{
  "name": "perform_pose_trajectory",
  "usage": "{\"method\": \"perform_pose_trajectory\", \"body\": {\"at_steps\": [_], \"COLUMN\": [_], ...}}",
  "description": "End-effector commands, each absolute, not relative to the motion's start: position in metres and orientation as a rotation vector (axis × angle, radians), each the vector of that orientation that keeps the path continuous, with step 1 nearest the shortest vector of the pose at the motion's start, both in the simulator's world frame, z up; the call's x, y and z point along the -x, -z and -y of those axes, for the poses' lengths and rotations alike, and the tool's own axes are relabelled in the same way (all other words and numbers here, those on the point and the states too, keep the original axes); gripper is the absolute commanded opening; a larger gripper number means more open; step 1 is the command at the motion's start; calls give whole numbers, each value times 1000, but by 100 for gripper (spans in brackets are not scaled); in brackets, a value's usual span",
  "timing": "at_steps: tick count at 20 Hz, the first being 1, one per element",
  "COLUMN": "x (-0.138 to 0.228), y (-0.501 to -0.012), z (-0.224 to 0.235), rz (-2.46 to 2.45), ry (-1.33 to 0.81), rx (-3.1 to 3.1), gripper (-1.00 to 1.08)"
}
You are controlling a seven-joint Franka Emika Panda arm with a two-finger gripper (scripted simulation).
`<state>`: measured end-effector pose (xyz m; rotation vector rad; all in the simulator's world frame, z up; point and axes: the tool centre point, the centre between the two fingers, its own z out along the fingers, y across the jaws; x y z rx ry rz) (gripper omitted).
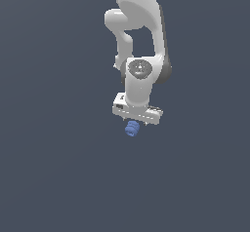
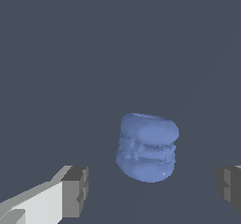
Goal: Pick up the object and move it to a goal position.
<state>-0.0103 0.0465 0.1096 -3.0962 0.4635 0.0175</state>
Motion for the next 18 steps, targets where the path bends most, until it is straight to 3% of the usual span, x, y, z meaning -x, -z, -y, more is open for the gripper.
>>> {"method": "perform_pose_trajectory", "body": {"at_steps": [1, 18], "x": [11, 13], "y": [-103, -81], "z": [-44, -39], "rz": [-540, -672], "ry": [-11, -1], "rx": [3088, 3069], "gripper": [100, 100]}}
